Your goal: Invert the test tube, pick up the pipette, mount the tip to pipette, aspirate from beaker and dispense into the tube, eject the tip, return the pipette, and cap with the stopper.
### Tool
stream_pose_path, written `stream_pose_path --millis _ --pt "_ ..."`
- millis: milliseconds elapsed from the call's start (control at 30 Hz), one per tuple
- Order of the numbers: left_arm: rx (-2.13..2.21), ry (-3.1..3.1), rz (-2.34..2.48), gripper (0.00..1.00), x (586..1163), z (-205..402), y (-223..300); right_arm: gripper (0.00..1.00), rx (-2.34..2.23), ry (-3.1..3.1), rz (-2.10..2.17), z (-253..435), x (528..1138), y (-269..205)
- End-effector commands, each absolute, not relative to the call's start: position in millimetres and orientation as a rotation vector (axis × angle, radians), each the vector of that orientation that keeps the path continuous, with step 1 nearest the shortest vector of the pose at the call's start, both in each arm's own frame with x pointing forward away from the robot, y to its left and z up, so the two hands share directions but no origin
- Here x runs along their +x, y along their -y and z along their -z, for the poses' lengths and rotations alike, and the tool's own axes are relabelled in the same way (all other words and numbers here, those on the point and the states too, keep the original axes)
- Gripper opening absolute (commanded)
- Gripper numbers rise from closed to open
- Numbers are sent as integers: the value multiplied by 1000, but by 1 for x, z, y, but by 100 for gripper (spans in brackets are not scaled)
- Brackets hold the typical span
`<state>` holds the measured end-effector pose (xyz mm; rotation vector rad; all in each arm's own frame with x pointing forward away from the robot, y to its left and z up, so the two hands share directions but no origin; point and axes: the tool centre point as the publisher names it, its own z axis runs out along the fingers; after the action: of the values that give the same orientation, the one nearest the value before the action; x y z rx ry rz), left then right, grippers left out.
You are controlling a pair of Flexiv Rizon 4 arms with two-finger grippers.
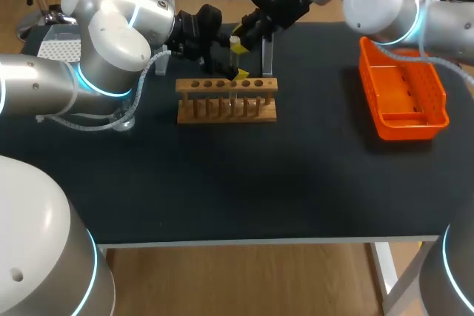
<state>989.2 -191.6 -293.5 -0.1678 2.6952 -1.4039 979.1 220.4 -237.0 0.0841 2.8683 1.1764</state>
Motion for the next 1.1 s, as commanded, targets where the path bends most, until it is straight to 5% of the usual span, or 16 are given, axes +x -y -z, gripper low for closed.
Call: stream_pose_path --millis 33,333,833,1000,1067,1100 --pt "-168 -2699 1400 100 989 293 192 100 83 -2834 -1255 237 977 -209" --pt "-168 -2699 1400 100 989 293 192 100 12 -2731 -1480 230 974 -203" --pt "-168 -2699 1400 100 989 293 192 65 17 -2583 -1778 220 975 -207" --pt "-168 -2699 1400 100 989 293 192 41 30 -2526 -1915 217 976 -207" --pt "-168 -2699 1400 100 989 293 192 3 12 -2497 -1952 215 975 -206" --pt "-168 -2699 1400 100 989 293 192 0 9 -2489 -1974 215 975 -206"
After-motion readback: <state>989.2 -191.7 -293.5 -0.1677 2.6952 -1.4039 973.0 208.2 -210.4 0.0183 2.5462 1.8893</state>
